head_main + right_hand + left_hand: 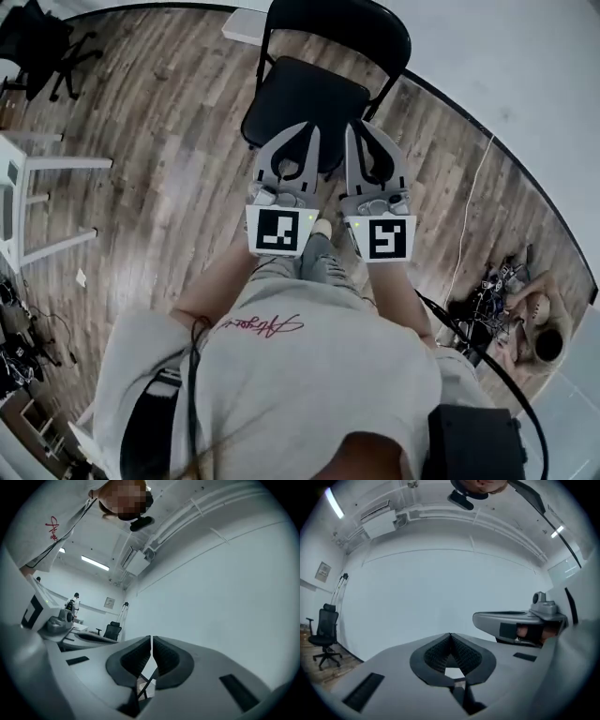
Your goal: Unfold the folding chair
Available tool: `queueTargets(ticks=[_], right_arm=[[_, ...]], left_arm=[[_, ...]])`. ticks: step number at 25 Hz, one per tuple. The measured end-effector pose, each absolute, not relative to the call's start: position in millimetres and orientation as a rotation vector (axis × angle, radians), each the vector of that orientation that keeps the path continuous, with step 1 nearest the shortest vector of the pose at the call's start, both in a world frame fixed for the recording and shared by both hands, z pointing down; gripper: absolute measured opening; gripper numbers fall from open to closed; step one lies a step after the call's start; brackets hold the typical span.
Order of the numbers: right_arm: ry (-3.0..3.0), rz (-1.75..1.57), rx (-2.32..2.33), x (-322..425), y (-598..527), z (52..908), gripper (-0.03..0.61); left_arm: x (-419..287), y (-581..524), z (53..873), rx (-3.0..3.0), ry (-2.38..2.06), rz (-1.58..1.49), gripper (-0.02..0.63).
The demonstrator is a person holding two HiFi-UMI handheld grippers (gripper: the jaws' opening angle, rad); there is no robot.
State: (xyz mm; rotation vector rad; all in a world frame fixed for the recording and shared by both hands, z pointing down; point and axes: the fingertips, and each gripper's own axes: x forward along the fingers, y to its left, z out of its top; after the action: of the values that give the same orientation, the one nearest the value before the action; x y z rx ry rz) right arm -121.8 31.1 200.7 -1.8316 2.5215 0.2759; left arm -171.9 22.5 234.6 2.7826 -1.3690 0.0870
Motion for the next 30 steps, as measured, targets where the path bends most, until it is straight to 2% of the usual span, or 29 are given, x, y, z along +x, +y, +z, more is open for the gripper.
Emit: queueTargets(ticks=[6, 12, 30], right_arm=[[2.438, 0.4, -1.865, -106, 49, 153, 0.025], [2.43, 0.317, -1.879, -100, 59, 161, 0.025], [2.425, 0.352, -1.883, -89, 63, 152, 0.023]], left_arm=[[-161, 29, 169, 2.922, -1.375, -0.093, 0.015], [-155, 38, 170, 2.93, -1.324, -0.102, 0.015], [-142, 45, 166, 2.984, -1.269, -0.081, 0.015]])
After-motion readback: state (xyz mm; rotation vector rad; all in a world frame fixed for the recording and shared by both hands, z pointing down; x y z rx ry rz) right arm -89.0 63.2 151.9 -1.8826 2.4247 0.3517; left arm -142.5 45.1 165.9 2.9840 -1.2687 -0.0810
